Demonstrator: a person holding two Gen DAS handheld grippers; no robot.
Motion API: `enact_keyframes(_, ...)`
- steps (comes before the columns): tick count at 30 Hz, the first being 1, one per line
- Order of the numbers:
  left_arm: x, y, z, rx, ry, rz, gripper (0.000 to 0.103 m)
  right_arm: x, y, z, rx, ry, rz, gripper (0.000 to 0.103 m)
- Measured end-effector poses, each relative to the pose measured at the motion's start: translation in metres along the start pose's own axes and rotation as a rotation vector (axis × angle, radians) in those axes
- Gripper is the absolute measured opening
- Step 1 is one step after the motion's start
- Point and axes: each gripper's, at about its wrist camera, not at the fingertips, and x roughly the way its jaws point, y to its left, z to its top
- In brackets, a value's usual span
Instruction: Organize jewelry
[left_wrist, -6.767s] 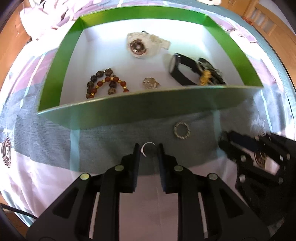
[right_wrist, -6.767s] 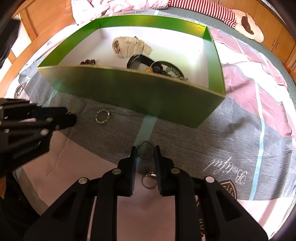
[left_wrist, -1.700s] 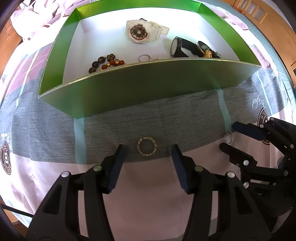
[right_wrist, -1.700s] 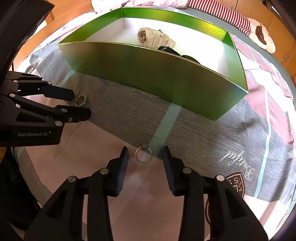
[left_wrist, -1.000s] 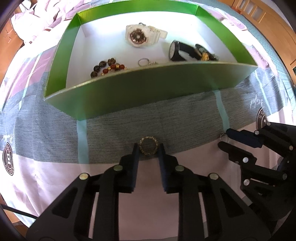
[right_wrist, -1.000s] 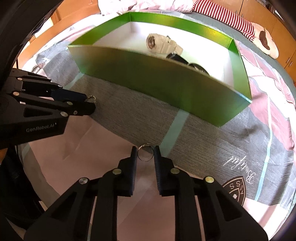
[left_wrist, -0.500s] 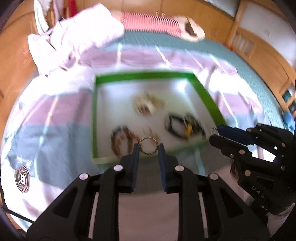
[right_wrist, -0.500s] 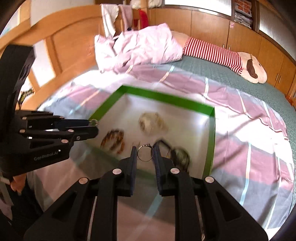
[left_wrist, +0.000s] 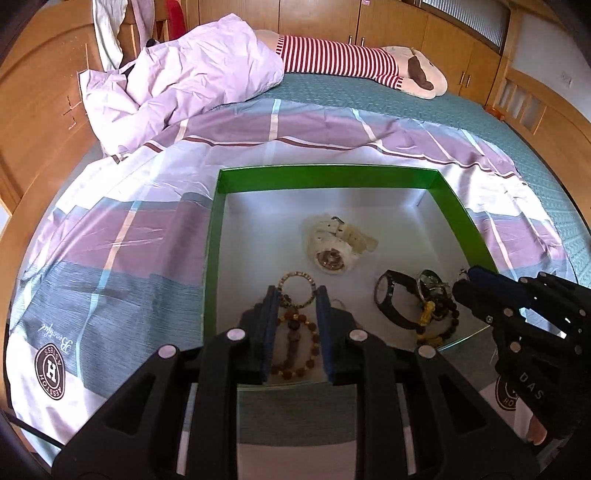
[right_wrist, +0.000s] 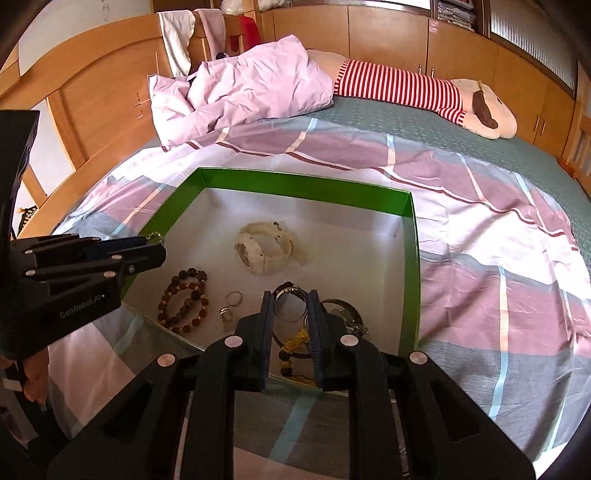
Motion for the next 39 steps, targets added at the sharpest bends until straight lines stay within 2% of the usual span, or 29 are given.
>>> enact_keyframes(5, 0.008, -0.001, -0.004, 0.016, 0.012, 0.024, 0.021, 0.003, 0.003, -0.002, -0.005, 0.007, -0.004, 0.019)
enact_keyframes(6, 0.009, -0.001, -0.005, 0.017, 0.016, 0.021, 0.021, 0.003, 0.004, -0.002, -0.009, 0.009, -0.012, 0.023)
enact_keyframes(7, 0.01, -0.001, -0.005, 0.016, 0.019, 0.02, 0.022, 0.002, 0.005, -0.003, -0.01, 0.009, -0.023, 0.035)
enact_keyframes(10, 0.009, -0.002, -0.007, 0.01, 0.019, 0.015, 0.035, -0.002, 0.004, -0.004, 0.003, -0.004, -0.028, 0.059)
enact_keyframes(12, 0.004, -0.002, -0.008, 0.007, 0.004, 0.01, 0.048, -0.006, 0.004, -0.004, 0.006, -0.023, -0.035, 0.064)
enact_keyframes(13, 0.002, -0.002, -0.008, 0.008, -0.001, 0.011, 0.052, -0.009, 0.005, -0.004, 0.005, -0.031, -0.038, 0.069)
enact_keyframes(15, -0.005, -0.003, -0.009, 0.007, -0.023, 0.012, 0.069, -0.013, 0.005, -0.005, 0.003, -0.05, -0.051, 0.08)
enact_keyframes(17, -0.011, -0.003, -0.01, 0.003, -0.044, 0.011, 0.077, -0.018, 0.004, -0.006, 0.009, -0.071, -0.068, 0.085)
enact_keyframes(21, -0.018, -0.002, -0.01, -0.007, -0.053, 0.035, 0.087, -0.022, -0.002, -0.006, 0.047, -0.078, -0.09, 0.097)
enact_keyframes(24, -0.02, 0.0, -0.01, -0.024, -0.054, 0.03, 0.092, -0.025, -0.005, -0.006, 0.065, -0.088, -0.091, 0.098)
enact_keyframes(39, -0.018, -0.003, -0.011, -0.013, -0.034, 0.054, 0.096, -0.025, -0.005, -0.008, 0.061, -0.09, -0.107, 0.1)
